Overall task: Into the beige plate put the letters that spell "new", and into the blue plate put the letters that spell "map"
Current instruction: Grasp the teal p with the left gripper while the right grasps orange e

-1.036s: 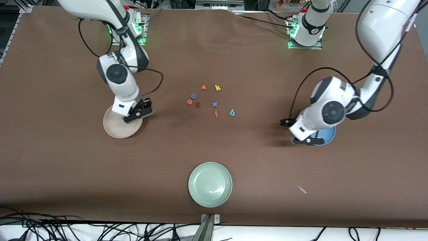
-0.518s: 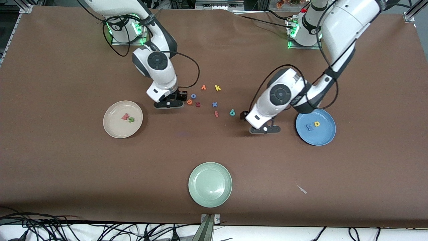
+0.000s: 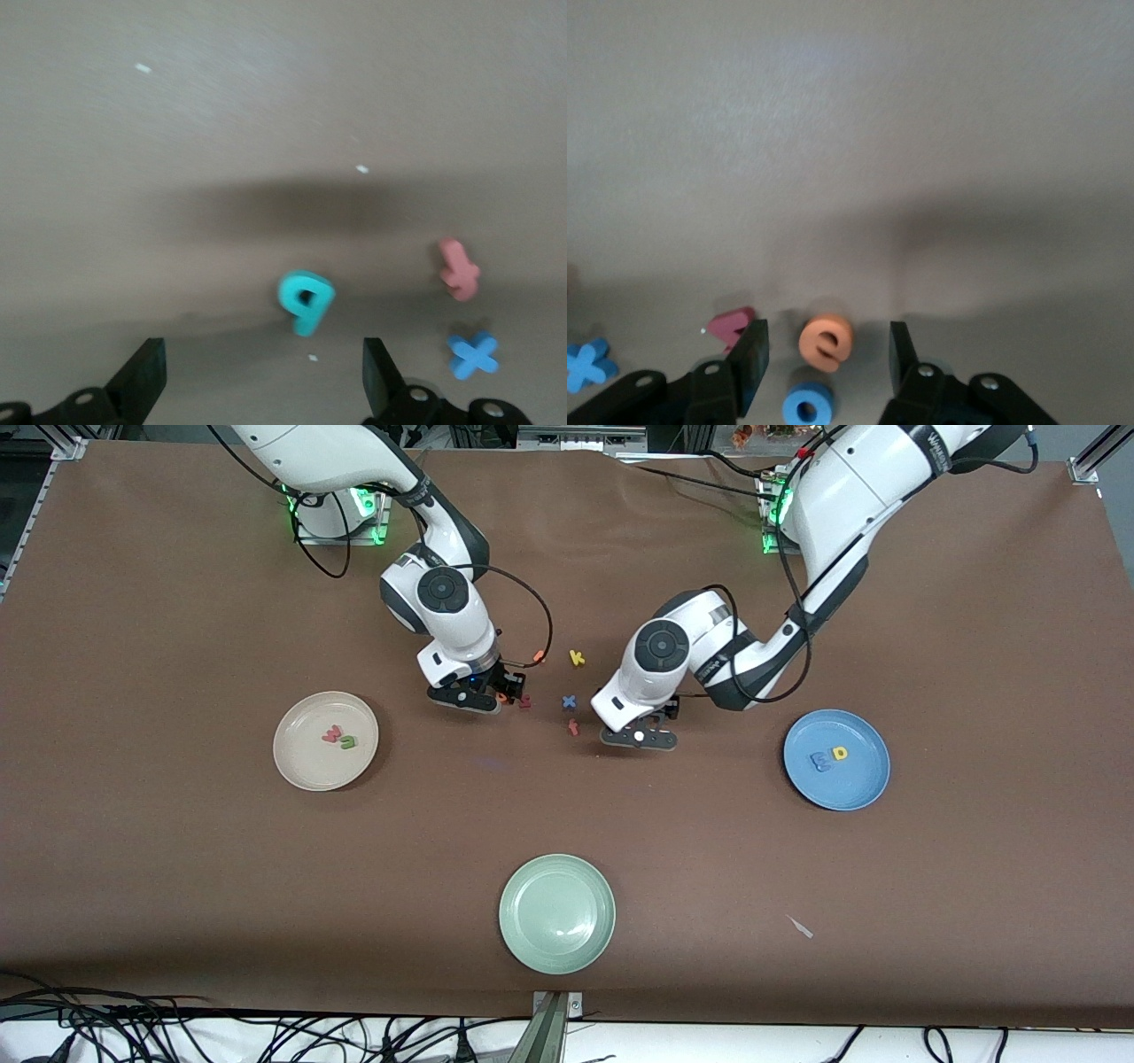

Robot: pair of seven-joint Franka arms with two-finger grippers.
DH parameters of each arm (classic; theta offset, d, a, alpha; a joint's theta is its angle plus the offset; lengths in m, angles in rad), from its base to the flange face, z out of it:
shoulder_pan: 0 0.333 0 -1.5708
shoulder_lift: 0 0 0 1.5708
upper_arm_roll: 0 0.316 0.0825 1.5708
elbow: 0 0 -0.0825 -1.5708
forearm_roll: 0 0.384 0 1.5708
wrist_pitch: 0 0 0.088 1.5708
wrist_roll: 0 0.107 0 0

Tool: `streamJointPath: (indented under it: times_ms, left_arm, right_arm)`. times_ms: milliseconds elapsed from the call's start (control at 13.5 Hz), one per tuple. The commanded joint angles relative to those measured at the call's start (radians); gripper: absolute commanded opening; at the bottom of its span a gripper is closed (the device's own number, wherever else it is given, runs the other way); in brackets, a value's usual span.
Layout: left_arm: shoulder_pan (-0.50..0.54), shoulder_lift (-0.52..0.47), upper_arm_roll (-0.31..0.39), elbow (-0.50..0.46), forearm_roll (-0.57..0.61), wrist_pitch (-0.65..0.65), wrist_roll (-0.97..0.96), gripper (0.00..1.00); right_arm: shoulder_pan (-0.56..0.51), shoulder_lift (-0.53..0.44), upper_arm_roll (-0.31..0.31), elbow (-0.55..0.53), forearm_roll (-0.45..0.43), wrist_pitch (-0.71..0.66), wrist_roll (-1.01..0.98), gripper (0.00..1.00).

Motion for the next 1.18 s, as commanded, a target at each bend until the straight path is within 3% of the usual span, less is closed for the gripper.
streamJointPath:
  times_ms: [0,148,592,1109]
  left_arm:
    - [-0.088,0.019,0.067,0.016,0.023,0.044,-0.034,0.94]
    - [-0.154,0.025,0.131,0.034,0.021,0.049,-0.040,0.88]
    - [-0.159,0.033,0.137,0.054,0.013,0.047,-0.042,0.64]
    - [-0.167,0.045,0.139,0.054,0.021,0.047,-0.060,0.41]
  right_arm:
    - [0.009,0.015,0.005,0.013,-0.020,0.008,0.032,0.63]
    - [0.009,0.015,0.003,0.004,-0.052,0.008,0.032,0.62]
    - [0.007,0.008,-0.001,-0.014,-0.098,0.008,0.030,0.58]
    - [0.007,0.015,-0.003,-0.016,-0.120,0.010,0.030,0.38]
